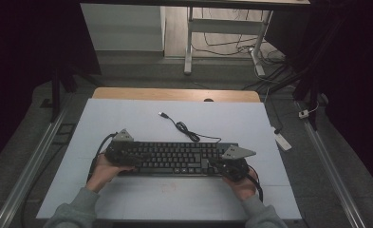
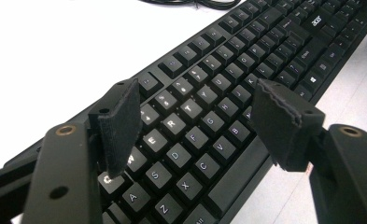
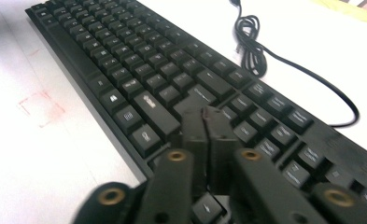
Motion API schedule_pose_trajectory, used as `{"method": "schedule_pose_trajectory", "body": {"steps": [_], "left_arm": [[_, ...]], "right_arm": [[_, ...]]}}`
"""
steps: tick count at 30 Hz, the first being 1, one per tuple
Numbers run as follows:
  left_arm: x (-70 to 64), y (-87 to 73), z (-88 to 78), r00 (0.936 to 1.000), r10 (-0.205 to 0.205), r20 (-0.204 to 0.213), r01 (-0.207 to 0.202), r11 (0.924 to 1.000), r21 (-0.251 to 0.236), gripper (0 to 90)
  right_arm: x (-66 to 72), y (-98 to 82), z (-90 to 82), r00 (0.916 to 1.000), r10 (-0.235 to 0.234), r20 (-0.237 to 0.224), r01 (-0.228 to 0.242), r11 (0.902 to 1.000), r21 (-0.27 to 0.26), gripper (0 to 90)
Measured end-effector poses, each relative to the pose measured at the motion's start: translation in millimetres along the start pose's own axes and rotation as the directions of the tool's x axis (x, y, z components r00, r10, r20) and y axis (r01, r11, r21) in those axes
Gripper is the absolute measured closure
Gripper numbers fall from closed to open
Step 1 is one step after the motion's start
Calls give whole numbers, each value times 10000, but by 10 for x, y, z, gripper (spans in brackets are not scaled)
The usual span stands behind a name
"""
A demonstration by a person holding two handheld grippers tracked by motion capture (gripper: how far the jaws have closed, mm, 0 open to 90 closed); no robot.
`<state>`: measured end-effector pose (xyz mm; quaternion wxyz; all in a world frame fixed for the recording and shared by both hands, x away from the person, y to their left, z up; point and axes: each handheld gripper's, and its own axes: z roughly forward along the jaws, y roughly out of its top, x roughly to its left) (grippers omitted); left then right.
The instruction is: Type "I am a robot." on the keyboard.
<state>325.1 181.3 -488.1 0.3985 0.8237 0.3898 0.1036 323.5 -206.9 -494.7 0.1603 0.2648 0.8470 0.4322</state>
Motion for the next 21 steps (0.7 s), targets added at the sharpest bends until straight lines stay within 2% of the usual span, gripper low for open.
{"method": "schedule_pose_trajectory", "body": {"steps": [7,13,17,21], "left_arm": [[-5,0,23,10000,17,17,-17,10000,88,332],[-13,1,26,10000,51,1,-51,9999,98,331],[-13,3,32,10000,93,0,-93,9999,124,331],[-14,2,38,10000,98,8,-98,9999,141,330]], "right_arm": [[31,127,188,9997,18,-227,-17,10000,31,895],[103,221,349,9989,-123,-450,134,9996,253,894],[127,301,467,9981,41,-613,-25,9997,258,893],[156,380,607,9978,-7,-661,33,9992,390,894]]}}
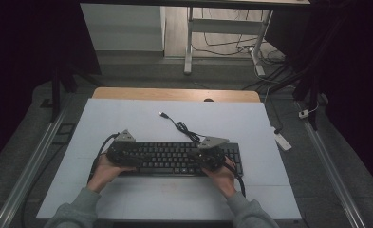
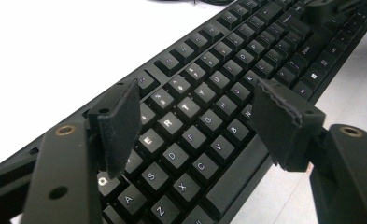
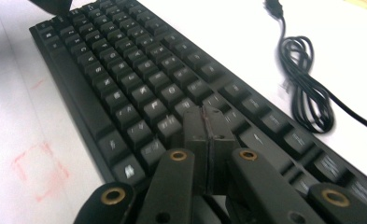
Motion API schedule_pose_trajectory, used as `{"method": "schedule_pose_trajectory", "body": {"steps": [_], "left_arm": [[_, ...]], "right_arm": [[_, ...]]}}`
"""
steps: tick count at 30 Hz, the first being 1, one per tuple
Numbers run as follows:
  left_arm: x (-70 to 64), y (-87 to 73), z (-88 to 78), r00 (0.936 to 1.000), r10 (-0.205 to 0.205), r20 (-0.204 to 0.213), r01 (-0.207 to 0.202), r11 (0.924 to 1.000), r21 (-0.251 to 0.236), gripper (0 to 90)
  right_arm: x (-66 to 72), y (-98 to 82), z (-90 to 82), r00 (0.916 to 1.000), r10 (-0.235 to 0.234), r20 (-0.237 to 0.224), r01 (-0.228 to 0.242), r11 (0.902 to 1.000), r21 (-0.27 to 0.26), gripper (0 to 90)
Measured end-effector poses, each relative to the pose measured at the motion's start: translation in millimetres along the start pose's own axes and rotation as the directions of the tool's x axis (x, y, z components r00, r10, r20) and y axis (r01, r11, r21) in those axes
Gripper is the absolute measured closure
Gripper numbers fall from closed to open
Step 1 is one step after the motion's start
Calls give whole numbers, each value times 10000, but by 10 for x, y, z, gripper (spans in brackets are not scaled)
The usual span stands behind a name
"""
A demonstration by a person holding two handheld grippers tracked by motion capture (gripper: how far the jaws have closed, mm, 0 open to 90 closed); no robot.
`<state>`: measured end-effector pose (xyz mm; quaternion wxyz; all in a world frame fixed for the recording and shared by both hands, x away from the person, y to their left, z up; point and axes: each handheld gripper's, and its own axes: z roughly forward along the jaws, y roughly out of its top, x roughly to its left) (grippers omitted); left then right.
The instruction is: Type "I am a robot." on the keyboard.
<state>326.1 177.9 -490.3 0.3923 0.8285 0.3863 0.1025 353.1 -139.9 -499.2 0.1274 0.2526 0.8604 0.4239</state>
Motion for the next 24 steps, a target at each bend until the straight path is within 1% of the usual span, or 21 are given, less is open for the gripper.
{"method": "schedule_pose_trajectory", "body": {"steps": [3,10,11,12,13,15,24], "left_arm": [[0,-1,1,10000,-19,-3,19,10000,10,330],[1,-1,-7,10000,26,4,-26,10000,-14,330],[1,-1,-8,10000,26,3,-26,10000,-18,330],[0,-1,-8,10000,32,-2,-32,10000,-12,330],[0,-2,-8,10000,32,-4,-32,10000,-9,330],[0,-2,-10,10000,31,1,-31,10000,-7,330],[-1,-3,-12,10000,10,-16,-10,10000,-23,330]], "right_arm": [[34,67,99,9998,-215,-42,215,9998,48,894],[93,176,291,9992,-297,-257,302,9994,180,894],[101,188,307,9993,-309,-213,314,9992,248,893],[108,194,329,9991,-286,-302,292,9994,199,893],[114,203,346,9990,-340,-286,348,9990,279,893],[119,209,373,9989,-362,-304,370,9990,260,893],[109,237,470,9990,-241,-385,255,9991,346,893]]}}
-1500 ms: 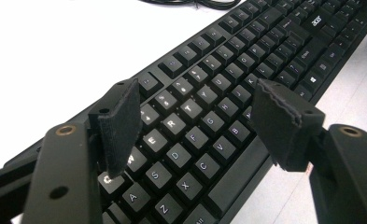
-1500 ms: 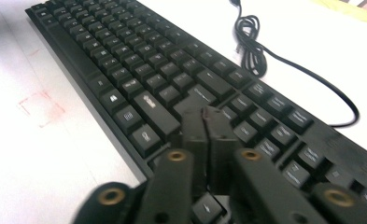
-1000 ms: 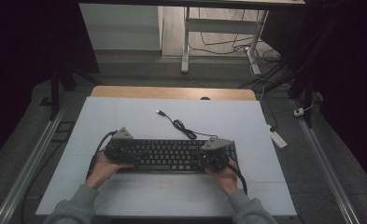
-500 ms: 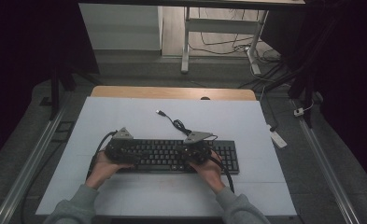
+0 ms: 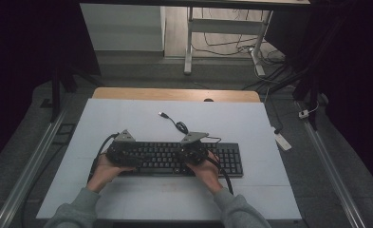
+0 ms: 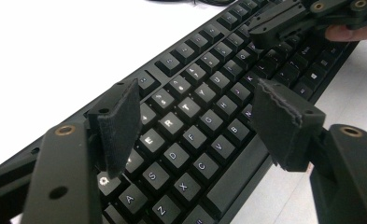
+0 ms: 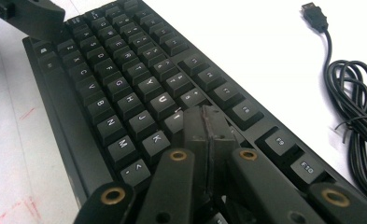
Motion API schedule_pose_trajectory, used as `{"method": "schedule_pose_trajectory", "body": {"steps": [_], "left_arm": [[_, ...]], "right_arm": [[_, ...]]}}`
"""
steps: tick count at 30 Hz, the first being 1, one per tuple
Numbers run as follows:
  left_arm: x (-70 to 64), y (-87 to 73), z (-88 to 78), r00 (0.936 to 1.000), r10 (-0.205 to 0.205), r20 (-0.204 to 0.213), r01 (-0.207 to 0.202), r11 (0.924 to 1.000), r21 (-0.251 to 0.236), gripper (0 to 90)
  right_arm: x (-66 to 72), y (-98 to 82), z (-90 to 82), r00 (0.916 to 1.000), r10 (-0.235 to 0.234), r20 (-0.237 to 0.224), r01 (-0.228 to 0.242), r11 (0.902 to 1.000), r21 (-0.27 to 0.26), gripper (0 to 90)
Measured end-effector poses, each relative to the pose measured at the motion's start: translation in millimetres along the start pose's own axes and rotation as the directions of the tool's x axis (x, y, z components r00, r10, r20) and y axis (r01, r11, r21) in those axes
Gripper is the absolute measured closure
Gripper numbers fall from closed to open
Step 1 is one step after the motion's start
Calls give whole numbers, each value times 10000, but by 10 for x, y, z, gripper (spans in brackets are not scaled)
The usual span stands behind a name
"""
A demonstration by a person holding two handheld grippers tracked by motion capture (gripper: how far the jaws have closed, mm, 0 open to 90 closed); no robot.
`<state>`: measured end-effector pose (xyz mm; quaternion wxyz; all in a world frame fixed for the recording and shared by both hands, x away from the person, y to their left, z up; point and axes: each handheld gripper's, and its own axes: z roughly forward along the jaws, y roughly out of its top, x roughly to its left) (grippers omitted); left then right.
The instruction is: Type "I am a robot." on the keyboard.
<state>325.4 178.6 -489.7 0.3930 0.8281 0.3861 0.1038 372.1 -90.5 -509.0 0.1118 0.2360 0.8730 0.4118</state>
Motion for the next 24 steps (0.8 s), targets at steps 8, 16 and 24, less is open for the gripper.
{"method": "schedule_pose_trajectory", "body": {"steps": [8,16,24], "left_arm": [[3,-2,-2,10000,-1,-4,1,10000,-6,330],[8,-3,-10,10000,18,-26,-18,10000,-33,330],[5,-4,-9,10000,37,-32,-37,10000,-30,330]], "right_arm": [[4,10,81,10000,-10,-53,11,9998,194,893],[12,13,122,9999,-128,-21,128,9995,288,894],[-5,-8,147,10000,33,43,-34,9992,391,897]]}}
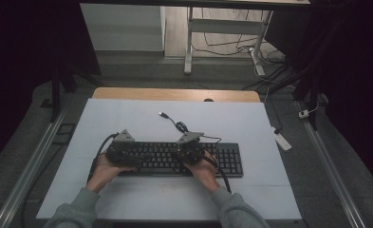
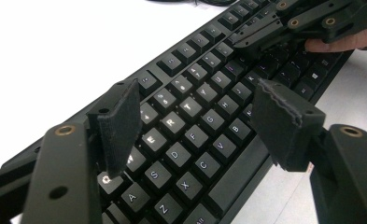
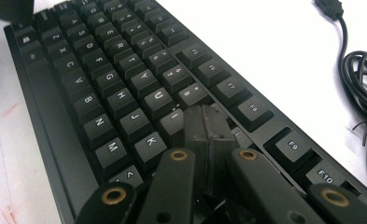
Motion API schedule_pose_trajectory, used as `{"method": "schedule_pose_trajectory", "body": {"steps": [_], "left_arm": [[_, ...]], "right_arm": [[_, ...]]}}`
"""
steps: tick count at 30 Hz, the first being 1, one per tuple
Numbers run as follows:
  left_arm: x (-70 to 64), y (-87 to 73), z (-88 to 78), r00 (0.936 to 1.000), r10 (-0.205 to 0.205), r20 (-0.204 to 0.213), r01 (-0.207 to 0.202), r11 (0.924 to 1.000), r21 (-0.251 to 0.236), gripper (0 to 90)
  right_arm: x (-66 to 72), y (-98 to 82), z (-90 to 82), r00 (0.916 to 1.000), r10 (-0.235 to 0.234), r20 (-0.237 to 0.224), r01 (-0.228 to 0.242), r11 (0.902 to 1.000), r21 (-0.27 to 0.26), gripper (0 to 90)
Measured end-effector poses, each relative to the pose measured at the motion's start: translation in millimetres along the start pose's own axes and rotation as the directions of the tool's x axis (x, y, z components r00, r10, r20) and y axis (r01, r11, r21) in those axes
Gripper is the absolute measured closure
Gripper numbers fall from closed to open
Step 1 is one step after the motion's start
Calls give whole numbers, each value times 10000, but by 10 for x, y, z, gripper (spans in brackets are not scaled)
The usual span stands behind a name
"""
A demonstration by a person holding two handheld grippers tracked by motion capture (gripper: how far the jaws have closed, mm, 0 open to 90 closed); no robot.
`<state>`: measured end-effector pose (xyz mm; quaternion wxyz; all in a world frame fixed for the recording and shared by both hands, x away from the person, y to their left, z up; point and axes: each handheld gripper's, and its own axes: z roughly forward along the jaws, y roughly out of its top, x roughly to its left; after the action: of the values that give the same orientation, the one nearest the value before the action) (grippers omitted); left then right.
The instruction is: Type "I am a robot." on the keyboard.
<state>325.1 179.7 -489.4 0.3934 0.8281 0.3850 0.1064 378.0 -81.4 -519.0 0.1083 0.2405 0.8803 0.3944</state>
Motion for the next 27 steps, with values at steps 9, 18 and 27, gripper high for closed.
{"method": "schedule_pose_trajectory", "body": {"steps": [9,18,27], "left_arm": [[10,-5,-13,10000,-26,-48,26,10000,-26,330],[10,-8,-18,9999,-21,-130,20,10000,-37,329],[10,-7,-23,9999,-16,-142,15,10000,-59,327]], "right_arm": [[-17,7,-166,9999,134,-40,-136,9980,-617,896],[-66,-155,-444,9995,317,-67,-321,9955,-887,760],[-124,-359,-729,9981,551,267,-522,9937,-988,617]]}}
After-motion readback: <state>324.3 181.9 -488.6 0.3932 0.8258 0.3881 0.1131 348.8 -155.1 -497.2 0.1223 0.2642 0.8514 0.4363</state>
